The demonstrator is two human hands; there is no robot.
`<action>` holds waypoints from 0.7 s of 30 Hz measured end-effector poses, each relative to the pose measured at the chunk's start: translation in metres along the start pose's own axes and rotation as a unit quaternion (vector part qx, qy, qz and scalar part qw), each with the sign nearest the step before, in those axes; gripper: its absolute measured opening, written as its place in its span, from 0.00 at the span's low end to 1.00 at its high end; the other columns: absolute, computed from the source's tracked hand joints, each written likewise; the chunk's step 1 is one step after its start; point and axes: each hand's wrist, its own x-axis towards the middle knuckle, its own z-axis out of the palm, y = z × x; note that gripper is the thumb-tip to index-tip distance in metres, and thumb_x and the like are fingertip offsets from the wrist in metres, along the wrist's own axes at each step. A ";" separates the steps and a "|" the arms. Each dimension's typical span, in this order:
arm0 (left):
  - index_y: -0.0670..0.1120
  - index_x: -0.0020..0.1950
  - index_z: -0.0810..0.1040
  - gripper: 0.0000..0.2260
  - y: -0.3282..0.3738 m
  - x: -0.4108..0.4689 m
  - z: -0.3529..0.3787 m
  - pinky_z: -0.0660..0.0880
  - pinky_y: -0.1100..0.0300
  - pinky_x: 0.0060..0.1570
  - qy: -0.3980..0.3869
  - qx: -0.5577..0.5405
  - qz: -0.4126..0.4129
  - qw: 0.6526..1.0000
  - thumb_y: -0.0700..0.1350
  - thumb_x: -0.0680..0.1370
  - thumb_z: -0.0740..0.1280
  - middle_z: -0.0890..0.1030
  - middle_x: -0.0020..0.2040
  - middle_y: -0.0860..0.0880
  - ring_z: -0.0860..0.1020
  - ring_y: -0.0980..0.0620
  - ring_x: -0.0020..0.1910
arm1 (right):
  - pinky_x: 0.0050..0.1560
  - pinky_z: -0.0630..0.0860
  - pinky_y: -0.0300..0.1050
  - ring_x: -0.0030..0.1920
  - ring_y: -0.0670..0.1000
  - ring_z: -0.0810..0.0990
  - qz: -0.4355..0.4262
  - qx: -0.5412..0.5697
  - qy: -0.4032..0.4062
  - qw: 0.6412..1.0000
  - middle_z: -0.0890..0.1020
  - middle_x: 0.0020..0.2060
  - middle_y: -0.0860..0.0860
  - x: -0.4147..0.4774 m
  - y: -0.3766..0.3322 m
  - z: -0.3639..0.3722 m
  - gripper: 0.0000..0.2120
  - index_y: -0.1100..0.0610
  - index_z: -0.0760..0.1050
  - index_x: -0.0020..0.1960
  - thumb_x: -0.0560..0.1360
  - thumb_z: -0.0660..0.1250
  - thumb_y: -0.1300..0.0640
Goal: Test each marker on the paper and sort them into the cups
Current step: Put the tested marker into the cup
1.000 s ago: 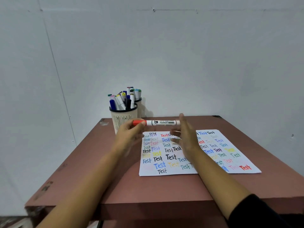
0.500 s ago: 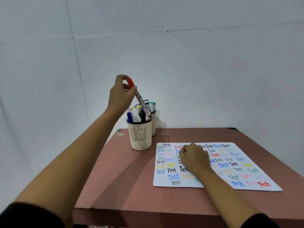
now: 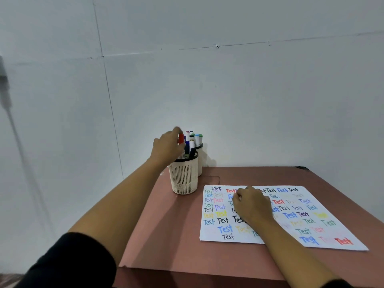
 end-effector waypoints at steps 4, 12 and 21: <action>0.48 0.60 0.78 0.13 -0.006 -0.007 0.009 0.67 0.50 0.56 -0.014 0.059 0.019 0.998 0.46 0.79 0.59 0.76 0.58 0.45 0.72 0.45 0.57 | 0.49 0.68 0.46 0.50 0.53 0.75 -0.005 -0.001 0.004 1.000 0.79 0.48 0.51 0.000 0.000 0.000 0.16 0.55 0.79 0.52 0.80 0.54 0.52; 0.43 0.57 0.77 0.11 0.014 -0.035 0.007 0.72 0.50 0.47 0.132 -0.026 0.032 0.990 0.43 0.78 0.60 0.77 0.52 0.43 0.74 0.43 0.50 | 0.35 0.68 0.42 0.36 0.54 0.75 0.050 0.112 0.023 0.992 0.79 0.36 0.54 0.006 0.003 -0.012 0.14 0.61 0.76 0.40 0.79 0.58 0.56; 0.37 0.45 0.76 0.10 0.050 -0.088 0.034 0.77 0.53 0.38 -0.178 -0.167 -0.131 0.961 0.39 0.76 0.57 0.78 0.38 0.42 0.78 0.43 0.38 | 0.41 0.68 0.43 0.45 0.58 0.75 0.155 0.026 -0.073 0.985 0.75 0.37 0.53 0.019 0.062 -0.059 0.09 0.57 0.68 0.34 0.73 0.60 0.60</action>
